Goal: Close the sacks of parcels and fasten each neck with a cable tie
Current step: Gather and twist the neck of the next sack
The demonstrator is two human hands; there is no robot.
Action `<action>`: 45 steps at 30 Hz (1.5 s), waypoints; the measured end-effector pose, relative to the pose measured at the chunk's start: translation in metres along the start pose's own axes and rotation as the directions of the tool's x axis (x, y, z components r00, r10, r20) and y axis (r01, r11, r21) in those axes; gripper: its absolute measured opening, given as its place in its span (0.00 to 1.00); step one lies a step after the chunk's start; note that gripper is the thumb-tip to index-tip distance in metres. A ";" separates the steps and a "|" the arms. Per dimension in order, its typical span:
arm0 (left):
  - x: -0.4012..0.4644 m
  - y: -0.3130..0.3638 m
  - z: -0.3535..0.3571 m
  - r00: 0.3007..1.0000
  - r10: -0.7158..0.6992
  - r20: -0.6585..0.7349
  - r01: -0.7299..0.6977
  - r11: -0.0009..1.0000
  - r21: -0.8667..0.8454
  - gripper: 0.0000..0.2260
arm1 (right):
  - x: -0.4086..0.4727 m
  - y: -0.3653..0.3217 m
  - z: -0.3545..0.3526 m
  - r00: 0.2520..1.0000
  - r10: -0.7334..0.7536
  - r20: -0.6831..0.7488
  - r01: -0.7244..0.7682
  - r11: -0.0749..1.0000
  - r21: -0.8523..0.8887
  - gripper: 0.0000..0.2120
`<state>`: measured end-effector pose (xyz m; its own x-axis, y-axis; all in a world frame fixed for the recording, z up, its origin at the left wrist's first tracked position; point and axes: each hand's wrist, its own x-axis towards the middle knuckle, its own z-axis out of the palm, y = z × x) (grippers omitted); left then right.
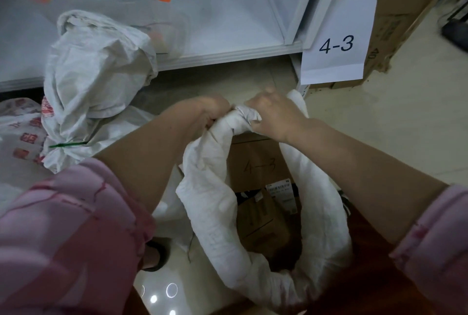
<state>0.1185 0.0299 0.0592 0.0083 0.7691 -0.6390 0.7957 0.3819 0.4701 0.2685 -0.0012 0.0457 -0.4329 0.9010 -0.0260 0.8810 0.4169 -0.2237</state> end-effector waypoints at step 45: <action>0.051 -0.022 -0.006 0.979 0.144 0.146 -0.117 0.977 -0.176 0.18 | 0.036 0.022 0.047 0.991 -0.063 -0.119 0.021 0.946 -0.324 0.06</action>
<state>0.0977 0.0632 0.0196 0.2112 0.7328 -0.6468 0.6702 0.3731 0.6416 0.2639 0.0345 -0.0062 -0.4618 0.8808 0.1046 0.8859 0.4522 0.1031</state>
